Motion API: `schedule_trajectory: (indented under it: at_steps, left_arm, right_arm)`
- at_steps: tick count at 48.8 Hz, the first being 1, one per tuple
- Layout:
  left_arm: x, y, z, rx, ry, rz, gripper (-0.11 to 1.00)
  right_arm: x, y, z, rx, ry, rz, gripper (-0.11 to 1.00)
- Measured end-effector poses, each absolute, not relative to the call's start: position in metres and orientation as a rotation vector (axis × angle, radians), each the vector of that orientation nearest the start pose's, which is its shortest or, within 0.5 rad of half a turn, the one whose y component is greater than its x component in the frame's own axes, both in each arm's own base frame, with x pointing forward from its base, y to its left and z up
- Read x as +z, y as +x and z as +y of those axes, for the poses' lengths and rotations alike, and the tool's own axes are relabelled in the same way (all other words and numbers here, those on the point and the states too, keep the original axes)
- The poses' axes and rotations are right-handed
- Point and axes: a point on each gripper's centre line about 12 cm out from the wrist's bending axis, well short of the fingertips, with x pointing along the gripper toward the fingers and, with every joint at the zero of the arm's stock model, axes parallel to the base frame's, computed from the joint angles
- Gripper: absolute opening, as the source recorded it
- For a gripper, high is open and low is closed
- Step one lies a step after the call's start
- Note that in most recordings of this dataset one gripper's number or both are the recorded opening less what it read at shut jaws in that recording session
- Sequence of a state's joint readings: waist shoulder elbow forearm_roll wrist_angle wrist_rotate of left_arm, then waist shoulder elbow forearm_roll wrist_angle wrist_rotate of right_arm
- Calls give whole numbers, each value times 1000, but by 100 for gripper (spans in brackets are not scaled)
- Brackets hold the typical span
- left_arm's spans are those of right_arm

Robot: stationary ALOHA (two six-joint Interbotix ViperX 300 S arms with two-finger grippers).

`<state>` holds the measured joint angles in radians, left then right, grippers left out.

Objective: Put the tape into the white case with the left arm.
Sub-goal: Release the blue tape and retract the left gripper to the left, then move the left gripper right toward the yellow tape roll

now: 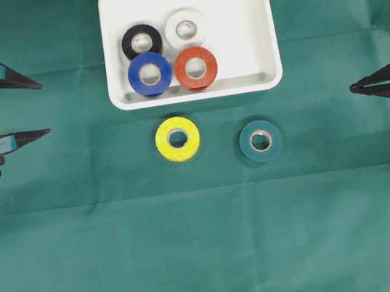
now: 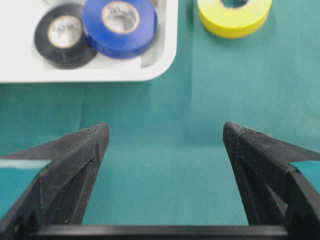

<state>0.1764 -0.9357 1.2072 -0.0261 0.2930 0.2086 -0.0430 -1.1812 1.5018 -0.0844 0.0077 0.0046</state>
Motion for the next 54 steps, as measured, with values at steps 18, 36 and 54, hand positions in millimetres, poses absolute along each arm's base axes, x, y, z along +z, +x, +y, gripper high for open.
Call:
schedule_trajectory:
  at_steps: [18,36,54]
  left_arm:
    - [209,173,29,111,128,546,96]
    - [208,172,9,24,74,520,96]
    - [210,169,-14,-88,44,502,96]
  right_arm:
    - [163,142,-6,-30,-72,331,-9]
    - [163,142,-6,-30,-72,330,-9]
    - [163,141,-6,-30,-72,327,-9]
